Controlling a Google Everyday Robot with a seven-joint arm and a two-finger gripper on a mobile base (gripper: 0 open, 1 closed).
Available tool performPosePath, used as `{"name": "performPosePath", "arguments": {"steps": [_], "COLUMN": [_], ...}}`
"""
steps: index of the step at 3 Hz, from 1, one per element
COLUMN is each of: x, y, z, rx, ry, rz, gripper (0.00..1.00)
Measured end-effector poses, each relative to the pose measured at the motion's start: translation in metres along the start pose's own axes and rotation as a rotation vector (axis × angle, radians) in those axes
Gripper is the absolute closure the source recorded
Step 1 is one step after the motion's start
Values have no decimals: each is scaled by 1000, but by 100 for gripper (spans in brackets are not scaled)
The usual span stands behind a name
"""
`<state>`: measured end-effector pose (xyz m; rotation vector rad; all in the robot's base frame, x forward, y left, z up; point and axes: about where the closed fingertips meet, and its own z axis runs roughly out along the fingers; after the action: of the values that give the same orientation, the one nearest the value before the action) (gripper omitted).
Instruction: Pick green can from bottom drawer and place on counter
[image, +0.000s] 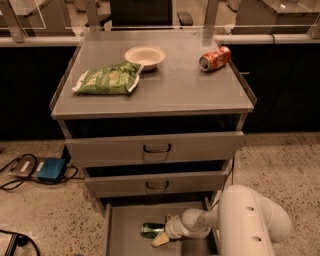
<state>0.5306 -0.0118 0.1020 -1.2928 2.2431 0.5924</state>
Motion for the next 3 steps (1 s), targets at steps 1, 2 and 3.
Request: {"name": "performPosePath", "arguments": {"steps": [1,2,3], "x": [0,0,0], "y": [0,0,0], "z": [0,0,0], "rx": [0,0,0], "ry": [0,0,0], "rz": [0,0,0], "gripper": [49,72,95]}}
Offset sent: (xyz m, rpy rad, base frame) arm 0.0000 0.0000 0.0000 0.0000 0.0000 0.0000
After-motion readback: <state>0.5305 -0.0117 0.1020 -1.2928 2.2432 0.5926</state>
